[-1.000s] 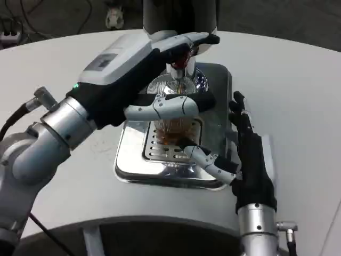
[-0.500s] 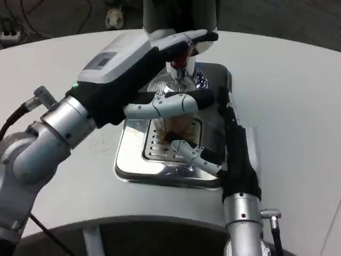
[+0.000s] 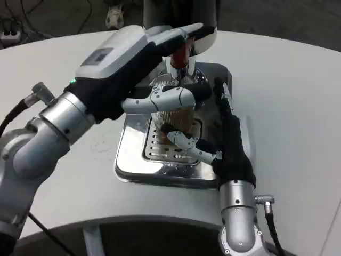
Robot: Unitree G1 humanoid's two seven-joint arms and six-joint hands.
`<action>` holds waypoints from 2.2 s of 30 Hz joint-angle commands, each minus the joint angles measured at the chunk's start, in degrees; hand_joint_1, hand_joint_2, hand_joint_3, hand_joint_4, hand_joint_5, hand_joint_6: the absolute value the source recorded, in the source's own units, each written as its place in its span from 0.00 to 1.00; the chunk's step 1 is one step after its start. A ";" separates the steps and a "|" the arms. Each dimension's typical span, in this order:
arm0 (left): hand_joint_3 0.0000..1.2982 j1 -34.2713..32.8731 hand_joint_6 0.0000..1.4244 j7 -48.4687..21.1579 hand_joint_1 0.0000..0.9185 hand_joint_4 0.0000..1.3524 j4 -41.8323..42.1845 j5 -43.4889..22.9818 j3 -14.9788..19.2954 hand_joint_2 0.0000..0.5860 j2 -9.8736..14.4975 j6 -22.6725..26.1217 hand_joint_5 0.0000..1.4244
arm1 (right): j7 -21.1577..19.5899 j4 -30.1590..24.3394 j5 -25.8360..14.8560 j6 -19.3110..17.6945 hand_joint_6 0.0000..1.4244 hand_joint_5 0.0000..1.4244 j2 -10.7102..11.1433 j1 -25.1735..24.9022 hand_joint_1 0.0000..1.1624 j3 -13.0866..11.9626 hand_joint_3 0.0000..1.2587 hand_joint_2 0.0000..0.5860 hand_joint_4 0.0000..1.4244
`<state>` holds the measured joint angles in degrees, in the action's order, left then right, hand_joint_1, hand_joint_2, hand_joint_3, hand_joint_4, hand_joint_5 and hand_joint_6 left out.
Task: Grasp the cup under the faucet to collect the drink, then remove the cup.
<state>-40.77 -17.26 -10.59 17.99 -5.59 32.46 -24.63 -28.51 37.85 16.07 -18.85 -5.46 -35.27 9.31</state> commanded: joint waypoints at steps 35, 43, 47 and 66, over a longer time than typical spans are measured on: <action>0.14 2.46 0.04 -2.92 0.00 0.11 0.66 2.54 -2.45 0.26 5.84 -3.83 0.14 | -5.84 10.54 0.39 -2.14 0.10 0.07 -5.56 -8.35 0.74 2.02 0.06 0.26 0.07; 0.14 2.18 0.04 -2.63 0.00 0.11 0.33 2.04 -2.21 0.26 5.94 -3.64 0.14 | -7.56 10.50 1.73 -2.09 0.11 0.09 -5.72 -8.62 0.74 3.58 0.07 0.25 0.09; 0.14 1.97 0.04 -2.68 0.00 0.11 0.24 1.98 -2.14 0.26 6.00 -3.59 0.14 | -8.04 10.49 2.26 -2.21 0.12 0.09 -5.75 -8.81 0.74 4.10 0.07 0.25 0.09; 0.15 1.74 0.04 -2.43 0.00 0.12 0.88 1.82 -1.59 0.26 5.81 -3.24 0.14 | -10.01 10.32 3.07 -2.38 0.14 0.11 -5.86 -10.11 0.80 5.56 0.09 0.26 0.10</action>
<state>-40.70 -17.83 -9.55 18.66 -6.75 37.32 -28.48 -37.80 47.83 19.03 -20.50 -5.28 -43.07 14.76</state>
